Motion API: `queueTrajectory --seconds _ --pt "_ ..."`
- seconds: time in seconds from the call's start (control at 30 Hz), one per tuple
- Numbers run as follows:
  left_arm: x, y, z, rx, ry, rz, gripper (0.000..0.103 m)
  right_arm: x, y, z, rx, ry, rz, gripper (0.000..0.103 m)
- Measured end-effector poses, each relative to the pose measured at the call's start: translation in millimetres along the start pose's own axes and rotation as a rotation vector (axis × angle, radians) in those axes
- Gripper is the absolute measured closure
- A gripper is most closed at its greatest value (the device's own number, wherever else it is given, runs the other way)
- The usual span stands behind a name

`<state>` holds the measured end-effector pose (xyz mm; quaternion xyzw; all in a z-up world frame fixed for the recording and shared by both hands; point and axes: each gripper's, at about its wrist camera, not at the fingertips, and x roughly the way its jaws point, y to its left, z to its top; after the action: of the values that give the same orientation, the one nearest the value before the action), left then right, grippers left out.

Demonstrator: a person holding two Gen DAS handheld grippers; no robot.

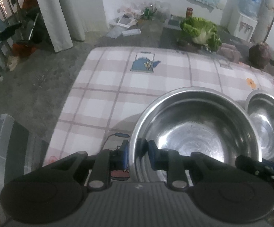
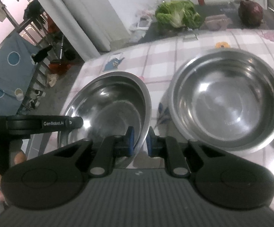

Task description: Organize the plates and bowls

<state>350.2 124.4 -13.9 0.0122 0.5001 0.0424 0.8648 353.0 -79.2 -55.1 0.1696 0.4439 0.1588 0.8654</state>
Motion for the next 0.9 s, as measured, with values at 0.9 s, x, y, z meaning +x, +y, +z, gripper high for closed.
queueTrajectory --seconds 0.9 --pt "-7 -177 25 0.136 -0.030 -0.112 0.081 -90 -154 54 0.096 -0.144 -0.115 0.090"
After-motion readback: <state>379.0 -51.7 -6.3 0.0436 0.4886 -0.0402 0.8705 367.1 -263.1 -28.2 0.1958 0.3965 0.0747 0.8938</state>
